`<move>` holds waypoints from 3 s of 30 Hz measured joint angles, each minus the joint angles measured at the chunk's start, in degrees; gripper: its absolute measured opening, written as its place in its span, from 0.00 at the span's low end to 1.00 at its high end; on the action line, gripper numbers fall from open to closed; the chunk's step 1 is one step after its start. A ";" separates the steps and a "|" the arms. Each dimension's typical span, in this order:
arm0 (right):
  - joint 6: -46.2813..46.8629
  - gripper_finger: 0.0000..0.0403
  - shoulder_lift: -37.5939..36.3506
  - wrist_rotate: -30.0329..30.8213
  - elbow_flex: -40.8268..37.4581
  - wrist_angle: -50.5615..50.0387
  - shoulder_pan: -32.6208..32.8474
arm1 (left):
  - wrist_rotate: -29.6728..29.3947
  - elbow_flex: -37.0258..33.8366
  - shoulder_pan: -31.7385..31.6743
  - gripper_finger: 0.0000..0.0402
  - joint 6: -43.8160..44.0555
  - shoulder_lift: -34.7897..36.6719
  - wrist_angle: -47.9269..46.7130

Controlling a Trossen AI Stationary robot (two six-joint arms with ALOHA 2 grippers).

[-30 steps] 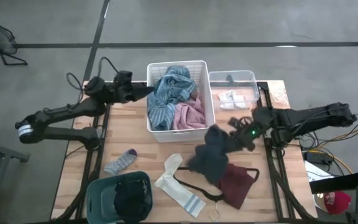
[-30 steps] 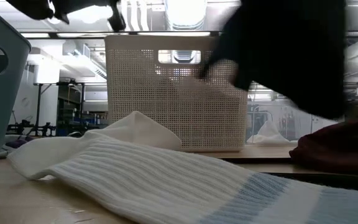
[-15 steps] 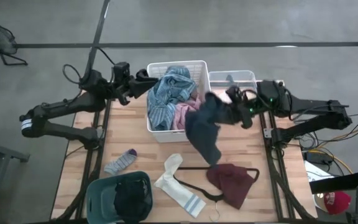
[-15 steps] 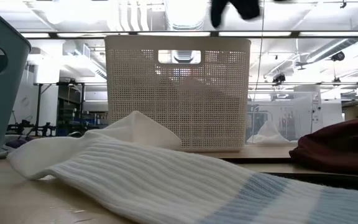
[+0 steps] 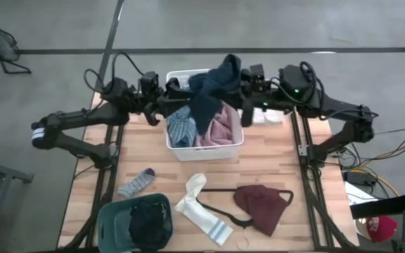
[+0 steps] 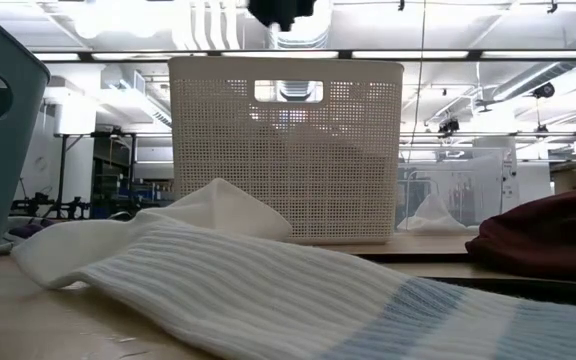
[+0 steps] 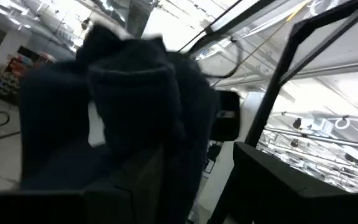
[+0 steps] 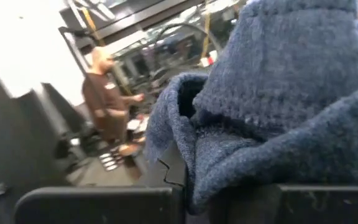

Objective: Pick & Place Cloths
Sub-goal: Put the blue shorts into the green bin

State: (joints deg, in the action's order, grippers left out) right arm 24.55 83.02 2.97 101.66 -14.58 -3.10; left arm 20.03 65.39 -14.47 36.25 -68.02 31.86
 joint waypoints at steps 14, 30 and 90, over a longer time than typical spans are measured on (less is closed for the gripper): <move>-3.19 0.05 14.66 -1.75 19.38 -14.13 -0.05 | -3.59 0.00 2.81 0.50 0.90 -2.79 0.16; -3.06 0.07 15.28 -2.07 22.39 -18.24 -0.03 | -2.05 -0.07 2.90 0.05 1.27 -2.31 0.07; -8.22 0.37 9.84 -1.30 15.74 -33.59 -0.19 | 18.07 -7.06 43.41 0.07 43.88 6.99 -69.89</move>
State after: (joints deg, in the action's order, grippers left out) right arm 16.33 92.86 1.67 117.40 -48.16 -3.29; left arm 38.10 58.33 28.94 80.13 -61.03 -38.04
